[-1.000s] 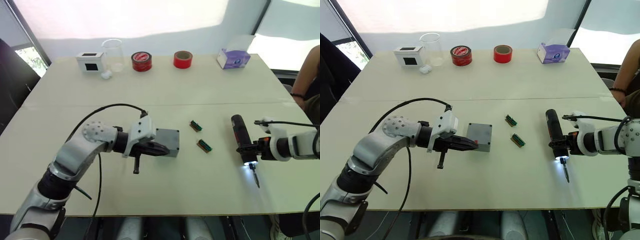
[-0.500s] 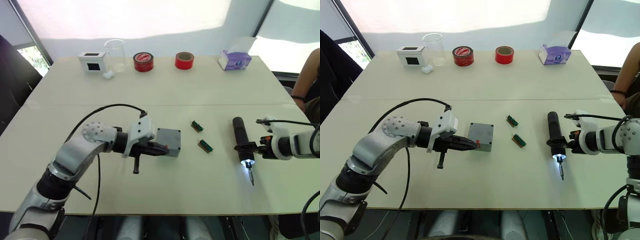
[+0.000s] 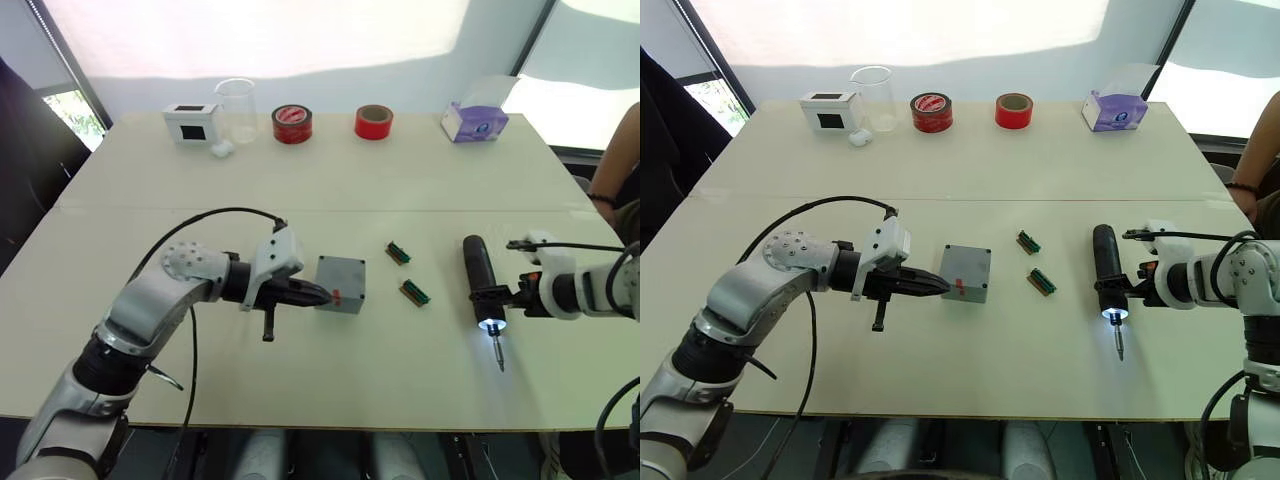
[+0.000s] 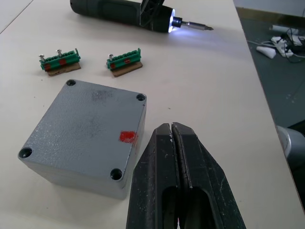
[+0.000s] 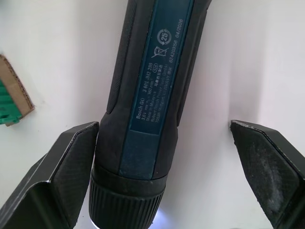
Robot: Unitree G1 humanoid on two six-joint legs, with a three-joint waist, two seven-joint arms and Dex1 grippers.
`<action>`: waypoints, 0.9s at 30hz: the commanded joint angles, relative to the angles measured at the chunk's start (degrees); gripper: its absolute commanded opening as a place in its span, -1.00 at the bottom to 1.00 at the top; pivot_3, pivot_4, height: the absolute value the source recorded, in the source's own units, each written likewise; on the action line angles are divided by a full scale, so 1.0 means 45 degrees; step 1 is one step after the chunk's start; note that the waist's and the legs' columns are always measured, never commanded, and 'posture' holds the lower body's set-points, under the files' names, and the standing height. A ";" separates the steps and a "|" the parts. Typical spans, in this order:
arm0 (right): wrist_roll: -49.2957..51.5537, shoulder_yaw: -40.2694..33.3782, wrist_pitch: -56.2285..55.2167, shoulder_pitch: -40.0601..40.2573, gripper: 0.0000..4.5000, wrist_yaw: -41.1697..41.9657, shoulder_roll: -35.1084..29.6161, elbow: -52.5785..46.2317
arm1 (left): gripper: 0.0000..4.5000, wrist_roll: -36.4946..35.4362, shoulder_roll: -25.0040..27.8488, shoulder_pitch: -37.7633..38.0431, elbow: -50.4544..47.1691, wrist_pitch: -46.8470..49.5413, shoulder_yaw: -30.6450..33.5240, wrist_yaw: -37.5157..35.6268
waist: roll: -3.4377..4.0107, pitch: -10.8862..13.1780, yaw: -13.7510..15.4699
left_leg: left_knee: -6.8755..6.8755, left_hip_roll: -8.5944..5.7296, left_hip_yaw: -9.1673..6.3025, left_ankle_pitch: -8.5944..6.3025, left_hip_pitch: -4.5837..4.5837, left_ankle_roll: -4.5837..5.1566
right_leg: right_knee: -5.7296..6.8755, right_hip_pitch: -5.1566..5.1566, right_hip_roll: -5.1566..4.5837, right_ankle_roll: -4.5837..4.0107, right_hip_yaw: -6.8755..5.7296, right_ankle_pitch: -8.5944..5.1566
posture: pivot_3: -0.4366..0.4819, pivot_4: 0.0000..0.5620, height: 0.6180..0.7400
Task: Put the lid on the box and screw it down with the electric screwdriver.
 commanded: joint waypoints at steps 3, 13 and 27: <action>-0.0587 0.0130 -0.0915 -0.1046 0.99 0.0600 -0.0871 -0.0877 | -1.00 -0.0012 0.0042 -0.0458 0.0512 -0.0267 0.0684 0.0227 | 0.0007 0.0004 0.0013 | 0.0000 0.0000 0.0001 0.0000 -0.0002 0.0000 | 0.0003 -0.0005 -0.0001 0.0000 -0.0001 0.0000 | -0.05 -0.47 1.00; -0.0880 0.2048 -0.2962 -0.1435 0.99 0.2310 -0.0949 -0.3551 | -1.00 0.0481 0.0035 -0.1321 0.2852 -0.0958 0.1719 0.0909 | 0.0012 0.0012 -0.0018 | 0.0000 0.0003 0.0005 -0.0002 -0.0007 0.0003 | 0.0006 -0.0020 0.0001 0.0003 -0.0004 0.0002 | -0.05 -0.47 1.00; -0.1733 0.5479 -0.7302 0.0871 0.99 0.4442 0.1016 -0.7389 | -1.00 0.2795 -0.0147 -0.0205 0.3683 -0.1387 -0.0006 0.1754 | 0.0004 0.0016 0.0053 | 0.0026 -0.0007 0.0003 -0.0006 -0.0016 0.0006 | 0.0016 -0.0021 -0.0011 0.0015 -0.0001 0.0009 | -0.05 -0.47 1.00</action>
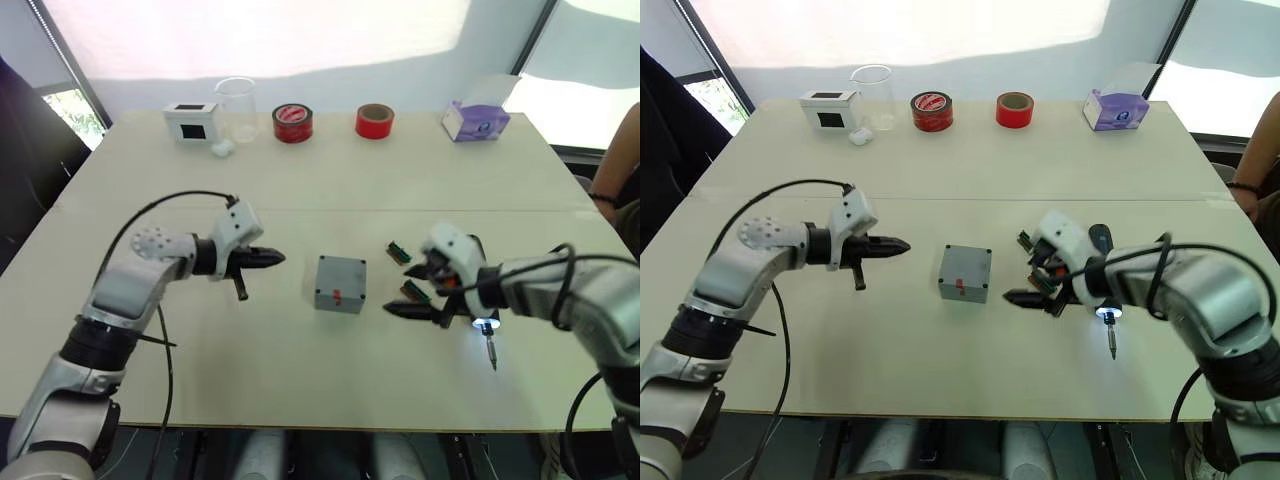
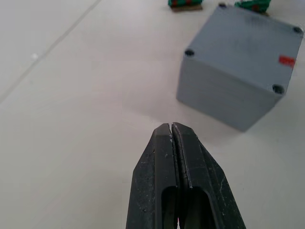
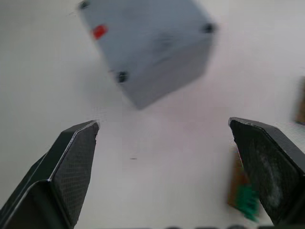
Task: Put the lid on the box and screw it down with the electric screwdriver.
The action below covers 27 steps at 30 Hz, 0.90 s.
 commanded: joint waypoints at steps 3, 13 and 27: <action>-0.1713 0.1599 -0.1565 -0.0224 0.99 0.0063 0.0668 0.0317 | -1.00 0.0534 -0.0700 -0.0064 -0.0312 0.0030 -0.0547 0.0444 | -0.0004 0.0000 -0.0008 | 0.0002 0.0001 -0.0001 0.0000 0.0002 -0.0001 | 0.0004 0.0000 0.0003 0.0003 0.0000 0.0002 | -0.05 -0.47 1.00; -0.1021 0.1549 -0.0674 -0.0513 0.99 0.0612 0.1861 0.0075 | -1.00 0.1384 -0.2105 -0.1274 0.1323 -0.0897 -0.1532 0.0350 | -0.0004 0.0000 0.0010 | 0.0003 0.0001 -0.0006 0.0002 0.0002 -0.0003 | 0.0007 -0.0003 0.0007 0.0003 -0.0003 0.0002 | -0.05 -0.47 1.00; -0.1756 0.0880 -0.1521 -0.0130 0.99 0.1246 0.0124 -0.0052 | -1.00 0.2009 -0.0437 -0.0828 0.0681 -0.0681 -0.1227 -0.0784 | -0.0005 0.0002 -0.0047 | 0.0005 -0.0001 -0.0006 -0.0001 0.0001 0.0001 | 0.0011 -0.0012 0.0008 0.0002 -0.0003 0.0001 | -0.05 -0.47 1.00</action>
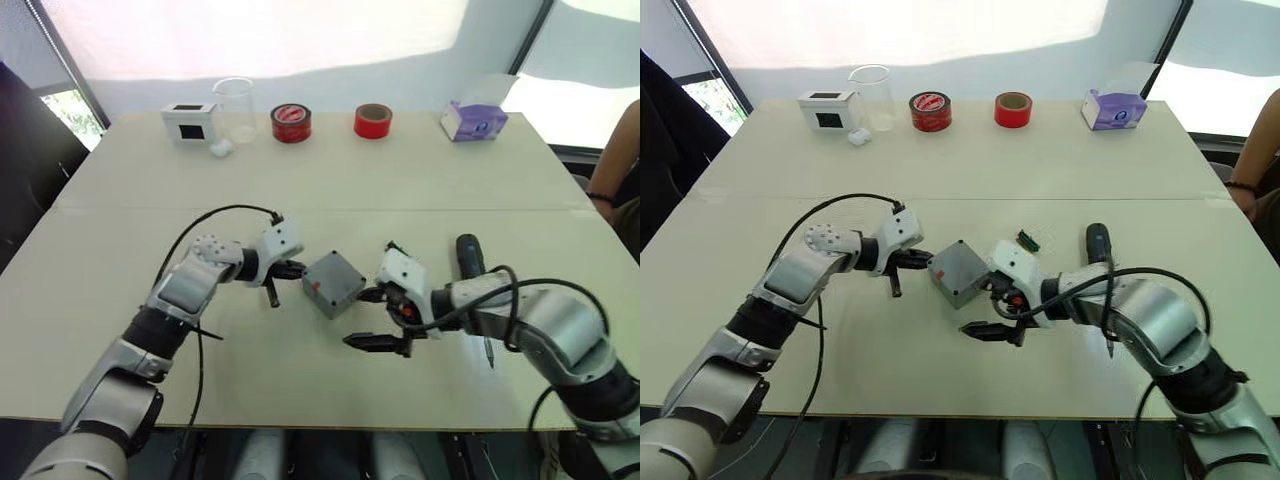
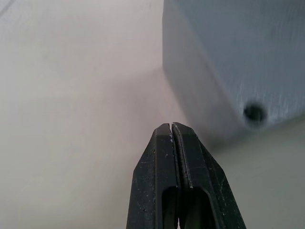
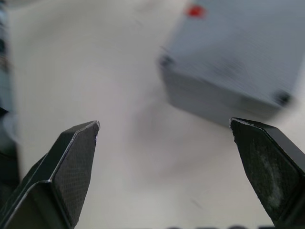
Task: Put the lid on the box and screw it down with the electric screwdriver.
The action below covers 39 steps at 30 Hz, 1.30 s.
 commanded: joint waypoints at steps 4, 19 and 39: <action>-0.1551 0.0455 -0.1885 -0.0482 0.99 0.0383 -0.0093 0.1158 | -1.00 -0.0364 0.1306 0.1025 -0.2421 0.0698 0.0242 -0.0999 | 0.0000 0.0000 0.0026 | -0.0001 0.0003 0.0001 0.0001 0.0001 -0.0001 | 0.0002 0.0006 -0.0005 0.0000 0.0001 0.0000 | -0.05 -0.47 1.00; -0.2005 0.1256 -0.2630 -0.0342 0.99 0.1626 0.0996 0.1057 | -1.00 -0.0749 0.0048 0.1060 -0.3152 0.1891 0.0340 0.0001 | -0.0001 0.0000 0.0018 | 0.0005 0.0001 0.0001 0.0000 0.0001 0.0000 | 0.0009 0.0003 0.0003 0.0000 0.0000 0.0000 | -0.05 -0.47 1.00; -0.1550 -0.0447 -0.1807 0.0077 0.99 0.1431 0.0731 0.0644 | -1.00 -0.0866 0.0324 0.0754 -0.2820 0.1665 0.0695 -0.0209 | -0.0001 0.0000 0.0048 | 0.0007 0.0000 0.0000 0.0002 0.0002 -0.0004 | 0.0011 0.0007 0.0001 0.0000 0.0000 0.0000 | -0.05 -0.47 1.00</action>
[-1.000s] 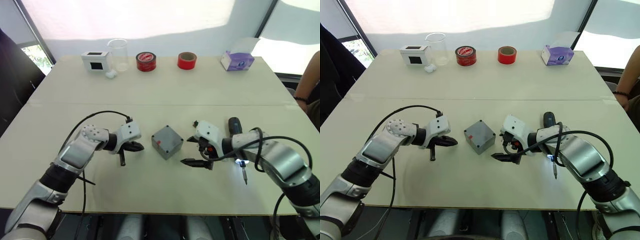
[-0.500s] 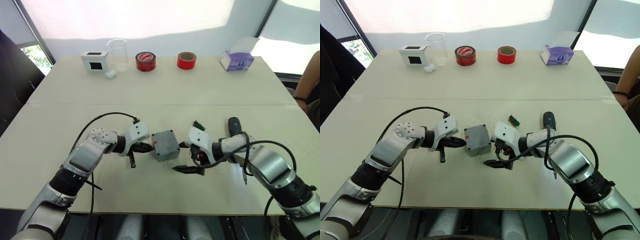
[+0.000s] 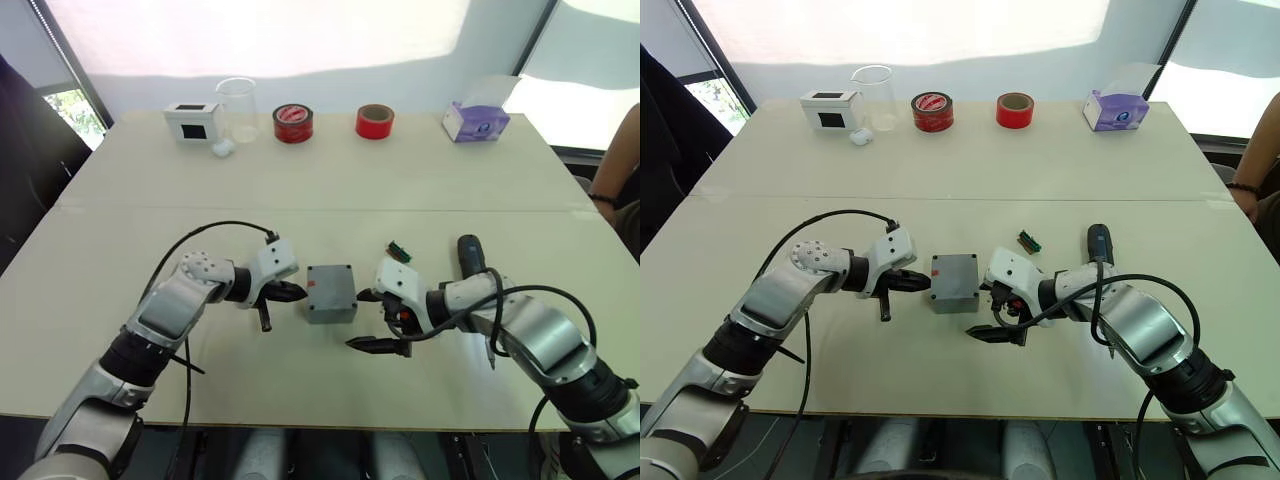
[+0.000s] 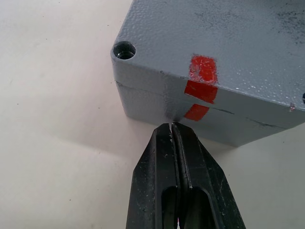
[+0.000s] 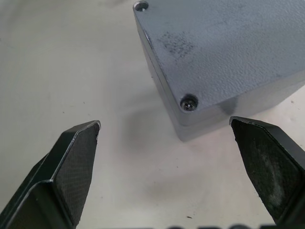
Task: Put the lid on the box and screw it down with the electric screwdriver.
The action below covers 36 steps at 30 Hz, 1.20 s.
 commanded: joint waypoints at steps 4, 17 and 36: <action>0.1530 -0.3756 0.0717 0.0086 0.99 -0.0281 -0.0437 -0.0298 | -1.00 -0.0823 0.0863 -0.0444 -0.0307 -0.0185 0.1333 -0.0616 | -0.0001 0.0001 -0.0003 | 0.0000 0.0000 -0.0001 0.0000 -0.0001 0.0000 | 0.0000 0.0000 -0.0001 0.0000 0.0001 0.0000 | -0.05 -0.47 1.00; 0.0383 -0.4690 -0.0564 0.1987 0.80 -0.2183 0.0034 0.1513 | -1.00 -0.2755 0.1306 -0.1175 -0.2051 0.0702 0.1833 -0.1595 | -0.0002 0.0000 -0.0023 | -0.0001 -0.0002 -0.0001 0.0000 0.0002 0.0000 | -0.0001 0.0004 -0.0005 -0.0001 0.0004 0.0000 | -0.05 -0.47 1.00; -0.0374 -0.4330 -0.1384 0.1882 -0.06 -0.2675 0.0580 0.2661 | -1.00 -0.2908 0.1287 -0.1203 -0.2189 0.0732 0.1580 -0.1383 | -0.0002 0.0000 -0.0018 | 0.0000 -0.0001 0.0006 0.0000 0.0004 0.0000 | 0.0000 0.0007 0.0005 0.0000 0.0003 0.0000 | -0.05 -0.47 1.00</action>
